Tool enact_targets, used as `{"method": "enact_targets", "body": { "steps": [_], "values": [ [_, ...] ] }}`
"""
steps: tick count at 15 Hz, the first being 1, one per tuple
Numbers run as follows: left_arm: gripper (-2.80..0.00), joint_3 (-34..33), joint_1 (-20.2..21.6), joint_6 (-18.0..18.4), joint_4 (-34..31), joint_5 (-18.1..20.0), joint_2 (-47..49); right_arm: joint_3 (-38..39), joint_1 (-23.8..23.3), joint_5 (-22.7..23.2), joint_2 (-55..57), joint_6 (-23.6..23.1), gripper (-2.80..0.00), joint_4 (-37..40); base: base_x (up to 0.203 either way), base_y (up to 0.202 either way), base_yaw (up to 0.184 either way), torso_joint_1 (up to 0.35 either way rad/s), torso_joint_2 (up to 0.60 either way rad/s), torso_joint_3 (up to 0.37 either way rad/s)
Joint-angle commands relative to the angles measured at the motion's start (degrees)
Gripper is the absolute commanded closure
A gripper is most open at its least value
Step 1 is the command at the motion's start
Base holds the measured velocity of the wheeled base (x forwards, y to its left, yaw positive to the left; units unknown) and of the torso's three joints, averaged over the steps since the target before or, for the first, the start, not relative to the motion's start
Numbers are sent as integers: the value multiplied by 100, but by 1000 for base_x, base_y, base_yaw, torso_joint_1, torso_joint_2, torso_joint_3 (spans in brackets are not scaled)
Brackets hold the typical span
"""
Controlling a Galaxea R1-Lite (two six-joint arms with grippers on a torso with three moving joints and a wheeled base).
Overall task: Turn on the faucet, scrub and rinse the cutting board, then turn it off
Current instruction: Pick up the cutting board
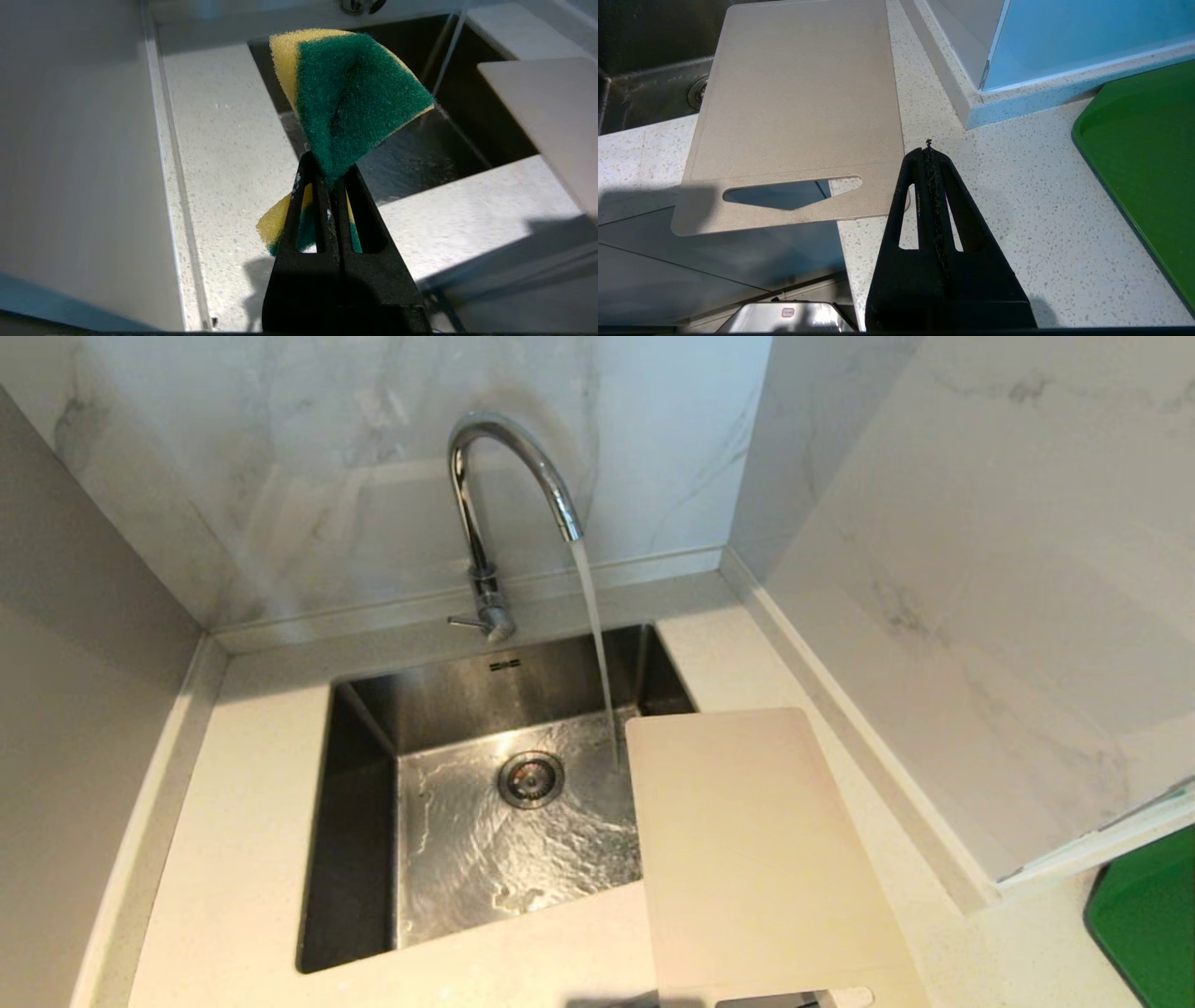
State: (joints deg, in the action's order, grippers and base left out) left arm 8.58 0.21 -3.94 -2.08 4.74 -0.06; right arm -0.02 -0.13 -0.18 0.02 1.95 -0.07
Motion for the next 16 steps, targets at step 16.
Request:
{"method": "enact_targets", "body": {
  "steps": [16],
  "values": [
    [0,-849,-3,151,284,-523,3,2,-4,1,-2,-1,0,-10,0,0,0,0,0,0]
  ]
}}
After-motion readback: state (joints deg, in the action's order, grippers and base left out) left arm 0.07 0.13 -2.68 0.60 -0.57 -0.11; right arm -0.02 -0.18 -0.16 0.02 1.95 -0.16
